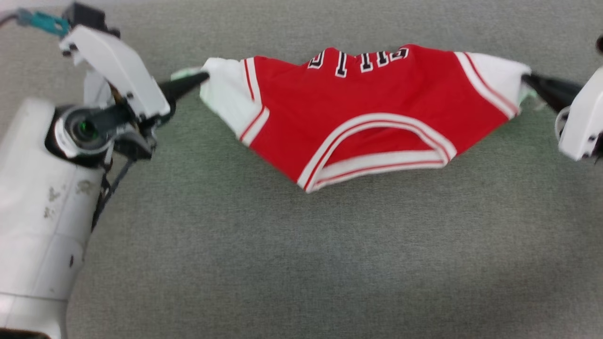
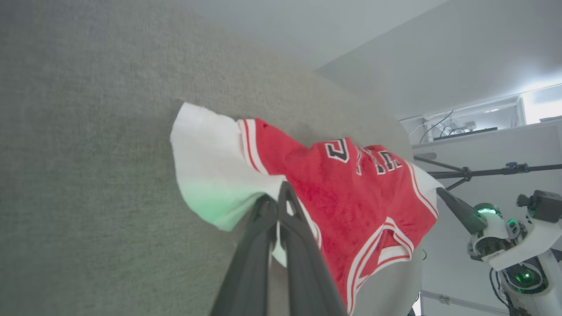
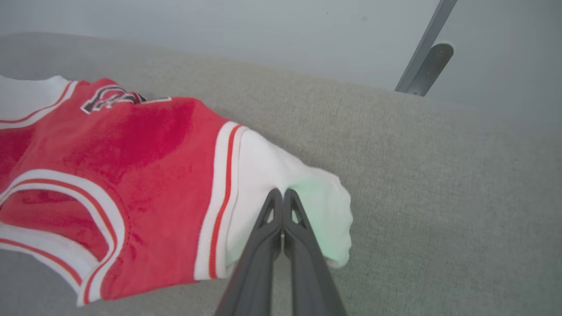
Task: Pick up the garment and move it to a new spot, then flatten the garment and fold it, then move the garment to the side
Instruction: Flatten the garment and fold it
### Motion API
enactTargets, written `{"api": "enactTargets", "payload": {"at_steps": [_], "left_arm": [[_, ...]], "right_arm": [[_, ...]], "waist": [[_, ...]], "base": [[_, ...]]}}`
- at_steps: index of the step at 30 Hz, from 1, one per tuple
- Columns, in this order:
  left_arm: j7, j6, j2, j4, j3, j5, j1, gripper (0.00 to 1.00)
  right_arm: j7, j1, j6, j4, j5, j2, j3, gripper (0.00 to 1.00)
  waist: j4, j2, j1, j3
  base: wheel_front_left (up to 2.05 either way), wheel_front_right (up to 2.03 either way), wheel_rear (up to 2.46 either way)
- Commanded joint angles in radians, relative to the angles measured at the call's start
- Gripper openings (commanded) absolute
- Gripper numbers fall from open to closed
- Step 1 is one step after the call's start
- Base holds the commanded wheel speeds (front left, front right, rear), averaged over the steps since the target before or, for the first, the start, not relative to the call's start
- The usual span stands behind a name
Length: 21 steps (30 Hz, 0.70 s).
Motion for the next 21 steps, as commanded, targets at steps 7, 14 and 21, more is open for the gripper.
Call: {"api": "enactTargets", "payload": {"at_steps": [7, 14, 21], "left_arm": [[-0.144, 0.047, -0.057, 0.051, 0.063, 0.02, -0.132, 0.0], [-0.367, 0.048, -0.107, 0.219, 0.068, 0.131, -0.391, 0.0], [-0.654, -0.007, -0.136, 0.356, 0.112, 0.209, -0.703, 0.0]], "right_arm": [[-0.002, -0.16, -0.001, 0.08, 0.003, 0.067, -0.102, 0.0], [-0.086, -0.431, -0.001, 0.257, -0.059, 0.208, -0.208, 0.0], [-0.291, -0.766, -0.001, 0.458, -0.177, 0.303, -0.324, 0.0]], "waist": [[0.031, 0.0, 0.0, 0.037], [0.03, 0.0, 0.0, 0.119], [0.021, 0.0, 0.0, 0.173]], "base": [[0.0, 0.0, 0.0], [0.0, 0.0, 0.0], [0.0, 0.0, 0.0]]}}
